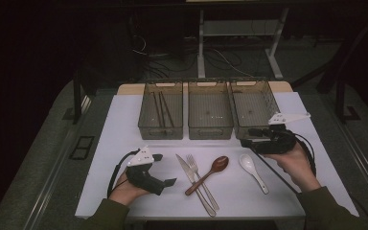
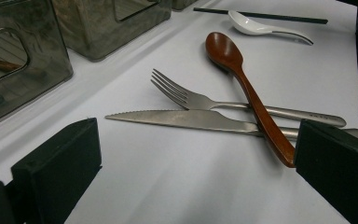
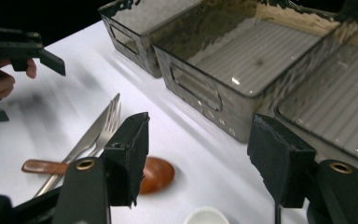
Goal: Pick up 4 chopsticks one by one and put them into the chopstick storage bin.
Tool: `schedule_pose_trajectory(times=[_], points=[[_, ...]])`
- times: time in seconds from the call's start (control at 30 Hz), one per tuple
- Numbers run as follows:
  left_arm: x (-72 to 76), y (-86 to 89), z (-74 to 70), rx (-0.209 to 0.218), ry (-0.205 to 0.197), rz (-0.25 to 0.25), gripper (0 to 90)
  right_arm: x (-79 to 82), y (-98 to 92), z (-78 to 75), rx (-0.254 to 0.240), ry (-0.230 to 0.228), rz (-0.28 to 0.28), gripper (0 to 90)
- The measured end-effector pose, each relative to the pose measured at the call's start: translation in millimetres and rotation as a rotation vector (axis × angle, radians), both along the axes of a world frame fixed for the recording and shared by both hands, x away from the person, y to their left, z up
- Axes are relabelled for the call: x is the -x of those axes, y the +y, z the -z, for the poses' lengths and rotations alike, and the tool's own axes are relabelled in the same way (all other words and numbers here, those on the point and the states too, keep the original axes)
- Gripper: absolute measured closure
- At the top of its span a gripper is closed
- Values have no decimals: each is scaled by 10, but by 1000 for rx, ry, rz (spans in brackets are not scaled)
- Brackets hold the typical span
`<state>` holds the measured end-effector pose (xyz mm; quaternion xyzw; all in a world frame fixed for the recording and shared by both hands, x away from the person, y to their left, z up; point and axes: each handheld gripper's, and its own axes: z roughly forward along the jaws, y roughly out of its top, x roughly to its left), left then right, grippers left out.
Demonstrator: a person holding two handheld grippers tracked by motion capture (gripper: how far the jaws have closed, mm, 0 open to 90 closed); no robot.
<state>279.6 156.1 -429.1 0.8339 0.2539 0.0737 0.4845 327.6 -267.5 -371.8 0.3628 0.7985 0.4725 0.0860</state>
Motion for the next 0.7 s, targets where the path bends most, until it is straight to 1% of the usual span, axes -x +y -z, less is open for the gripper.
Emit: schedule_pose_trajectory(times=[0.2,0.3,0.43,0.5,0.6,0.7], points=[[4,3,-4,1,-1,0,0,105,-135,54,-4,4,24,379],[4,4,-6,0,-2,0,0,155,-197,90,2,8,32,380],[5,4,-7,-1,-2,1,0,208,-285,137,14,25,47,381],[6,3,-8,0,-2,0,0,230,-335,158,27,30,58,385],[6,5,-9,-3,-2,2,0,264,-404,177,68,45,75,386],[5,6,-9,-7,-3,5,0,295,-473,195,105,69,86,389]])
